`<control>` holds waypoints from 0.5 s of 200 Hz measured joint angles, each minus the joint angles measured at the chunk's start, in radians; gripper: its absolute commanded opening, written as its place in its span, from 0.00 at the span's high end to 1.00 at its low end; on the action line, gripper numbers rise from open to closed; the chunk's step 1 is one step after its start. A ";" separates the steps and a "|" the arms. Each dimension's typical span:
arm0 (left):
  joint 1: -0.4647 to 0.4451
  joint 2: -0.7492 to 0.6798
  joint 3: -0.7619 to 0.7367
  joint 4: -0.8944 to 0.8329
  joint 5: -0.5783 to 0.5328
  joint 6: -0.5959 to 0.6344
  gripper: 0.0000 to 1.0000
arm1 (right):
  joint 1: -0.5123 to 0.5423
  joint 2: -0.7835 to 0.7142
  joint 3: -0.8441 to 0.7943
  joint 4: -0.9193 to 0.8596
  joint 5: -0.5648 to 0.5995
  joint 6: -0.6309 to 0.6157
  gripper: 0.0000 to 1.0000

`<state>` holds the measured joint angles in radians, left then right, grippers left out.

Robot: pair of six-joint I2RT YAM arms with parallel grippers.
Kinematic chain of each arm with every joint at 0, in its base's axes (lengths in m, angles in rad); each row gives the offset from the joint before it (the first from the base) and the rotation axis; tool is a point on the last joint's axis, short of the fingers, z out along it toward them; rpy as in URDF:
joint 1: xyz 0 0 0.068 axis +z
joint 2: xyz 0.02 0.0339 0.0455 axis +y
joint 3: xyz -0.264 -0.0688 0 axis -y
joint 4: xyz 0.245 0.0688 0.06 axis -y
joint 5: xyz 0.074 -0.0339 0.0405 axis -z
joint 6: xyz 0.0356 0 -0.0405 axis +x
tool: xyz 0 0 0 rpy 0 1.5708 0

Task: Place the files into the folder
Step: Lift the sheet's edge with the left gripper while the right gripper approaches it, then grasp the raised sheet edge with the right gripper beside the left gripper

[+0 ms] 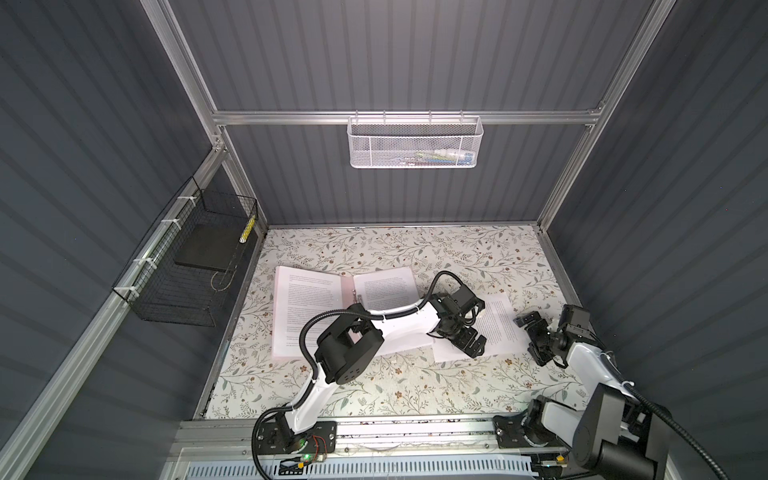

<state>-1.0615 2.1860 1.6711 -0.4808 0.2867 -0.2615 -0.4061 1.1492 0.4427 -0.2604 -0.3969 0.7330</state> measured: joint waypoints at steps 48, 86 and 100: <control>0.001 0.024 0.010 -0.002 0.044 0.002 0.00 | 0.000 0.034 0.002 0.055 -0.039 0.004 0.01; 0.002 0.033 0.018 0.006 0.065 0.008 0.00 | 0.000 0.055 0.018 0.054 -0.042 0.003 0.01; 0.002 0.033 0.018 0.006 0.066 0.008 0.00 | 0.001 0.061 0.022 0.051 -0.042 0.002 0.01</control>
<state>-1.0595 2.2189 1.6894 -0.4747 0.3523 -0.2531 -0.4049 1.2098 0.4648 -0.2089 -0.4389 0.7349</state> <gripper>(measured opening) 0.997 0.989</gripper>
